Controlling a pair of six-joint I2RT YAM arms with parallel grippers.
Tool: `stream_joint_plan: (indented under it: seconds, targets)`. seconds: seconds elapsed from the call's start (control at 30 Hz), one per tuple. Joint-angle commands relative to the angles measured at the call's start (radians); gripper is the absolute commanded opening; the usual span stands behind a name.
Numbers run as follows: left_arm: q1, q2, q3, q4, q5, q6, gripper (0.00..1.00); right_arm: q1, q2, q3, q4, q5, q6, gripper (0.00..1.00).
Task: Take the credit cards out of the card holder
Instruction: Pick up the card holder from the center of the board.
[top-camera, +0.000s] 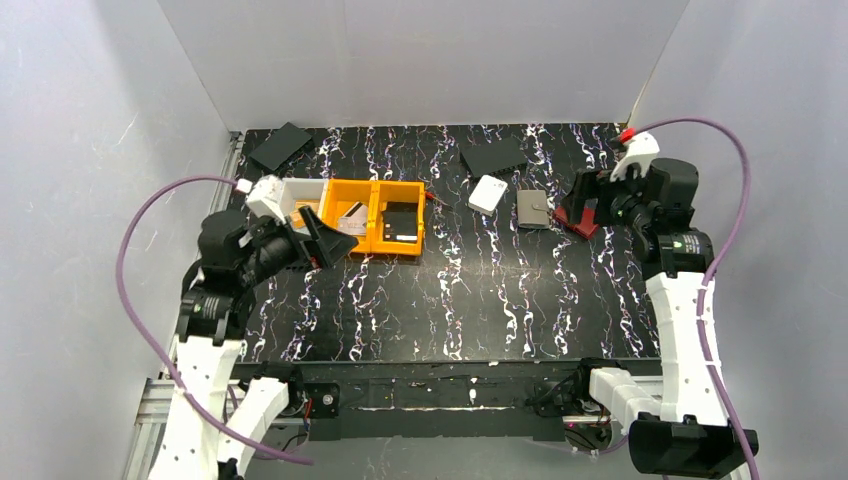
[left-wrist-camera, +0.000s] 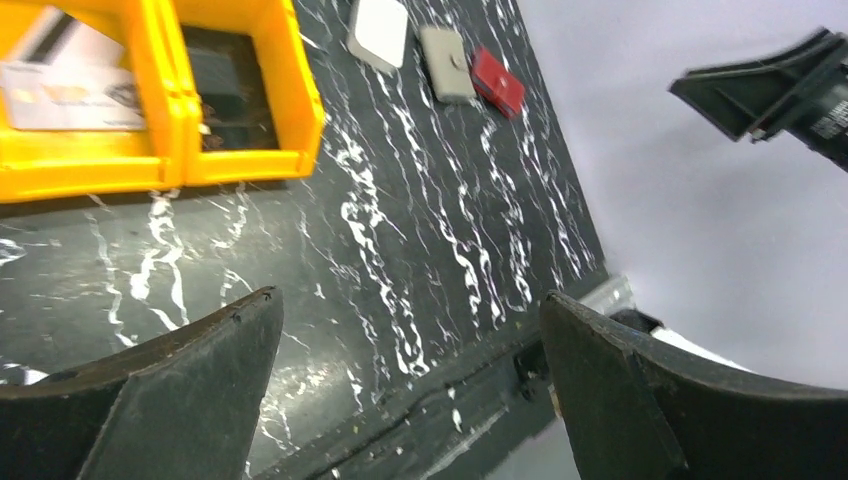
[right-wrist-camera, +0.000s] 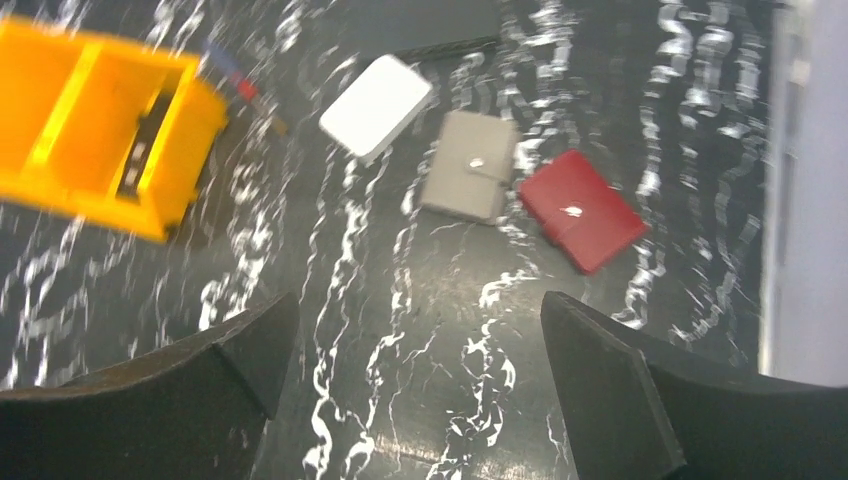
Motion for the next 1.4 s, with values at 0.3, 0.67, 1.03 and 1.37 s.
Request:
stream_joint_plan:
  seconds: [0.3,0.67,1.03,1.37]
  targets:
    - [-0.369,0.438,0.109,0.044,-0.228,0.251,0.99,0.052,0.280,-0.057,-0.023,-0.320,-0.494,1.00]
    - [-0.369,0.435,-0.068,0.216,-0.206,0.422,0.99,0.145,0.665,0.115,0.052,-0.059,-0.505,0.93]
    - [-0.369,0.372,-0.105,0.252,-0.198,0.411,0.99,0.145,1.050,0.462,-0.040,0.085,-0.407,0.61]
    - [-0.369,0.358,-0.106,0.249,-0.198,0.409,0.99,0.030,1.122,0.510,-0.004,0.022,-0.236,0.62]
